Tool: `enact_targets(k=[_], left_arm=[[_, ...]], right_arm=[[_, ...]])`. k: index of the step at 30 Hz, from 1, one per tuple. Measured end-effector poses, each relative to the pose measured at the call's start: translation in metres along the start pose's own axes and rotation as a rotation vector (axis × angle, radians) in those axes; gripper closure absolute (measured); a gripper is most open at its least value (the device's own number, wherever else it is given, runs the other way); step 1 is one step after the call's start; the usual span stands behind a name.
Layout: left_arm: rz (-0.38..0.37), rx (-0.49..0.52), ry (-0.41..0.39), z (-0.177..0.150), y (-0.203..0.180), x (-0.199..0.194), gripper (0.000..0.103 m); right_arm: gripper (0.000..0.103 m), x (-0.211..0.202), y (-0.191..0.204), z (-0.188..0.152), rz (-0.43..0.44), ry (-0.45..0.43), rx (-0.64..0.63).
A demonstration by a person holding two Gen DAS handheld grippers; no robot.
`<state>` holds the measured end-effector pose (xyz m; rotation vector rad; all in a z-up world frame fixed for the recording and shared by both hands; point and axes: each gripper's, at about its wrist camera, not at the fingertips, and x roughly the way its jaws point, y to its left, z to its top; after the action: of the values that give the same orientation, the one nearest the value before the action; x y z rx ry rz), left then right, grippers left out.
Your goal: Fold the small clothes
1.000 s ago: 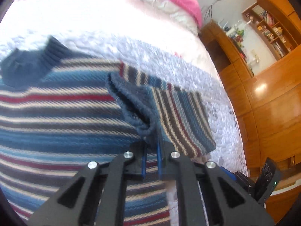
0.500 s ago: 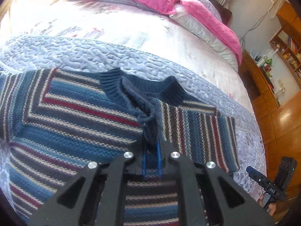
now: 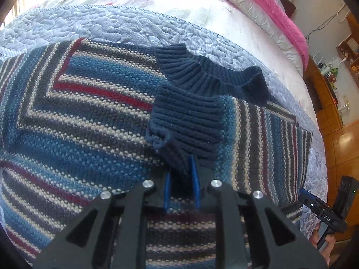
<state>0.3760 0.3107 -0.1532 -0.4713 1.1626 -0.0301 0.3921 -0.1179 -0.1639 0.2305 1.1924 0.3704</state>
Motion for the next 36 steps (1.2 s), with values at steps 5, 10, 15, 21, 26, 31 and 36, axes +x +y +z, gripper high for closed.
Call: enact_targets(k=[5, 10, 15, 21, 26, 31, 36], left_arm=[[0.031, 0.029, -0.108, -0.002, -0.010, -0.046, 0.070], [-0.015, 0.077, -0.095, 0.002, -0.035, -0.044, 0.069], [-0.013, 0.012, 0.027, 0.002, -0.019, 0.007, 0.078], [-0.049, 0.009, 0.020, 0.000, -0.005, 0.000, 0.081], [0.064, 0.052, -0.102, -0.007, 0.013, -0.053, 0.013], [0.133, -0.024, -0.127, -0.013, 0.088, -0.106, 0.013], [0.285, -0.162, -0.171, -0.015, 0.198, -0.162, 0.013]], right_arm=[[0.047, -0.026, 0.012, 0.005, 0.067, -0.052, 0.011], [0.047, -0.008, 0.022, 0.009, 0.015, 0.004, 0.008], [0.047, 0.013, 0.014, 0.000, 0.000, 0.037, 0.026], [0.044, 0.012, 0.028, 0.003, -0.048, 0.039, 0.014], [0.035, -0.002, 0.059, 0.004, -0.048, 0.024, -0.022], [0.025, 0.009, 0.101, 0.005, -0.056, 0.041, -0.099], [0.025, 0.022, 0.131, 0.006, -0.077, 0.048, -0.165]])
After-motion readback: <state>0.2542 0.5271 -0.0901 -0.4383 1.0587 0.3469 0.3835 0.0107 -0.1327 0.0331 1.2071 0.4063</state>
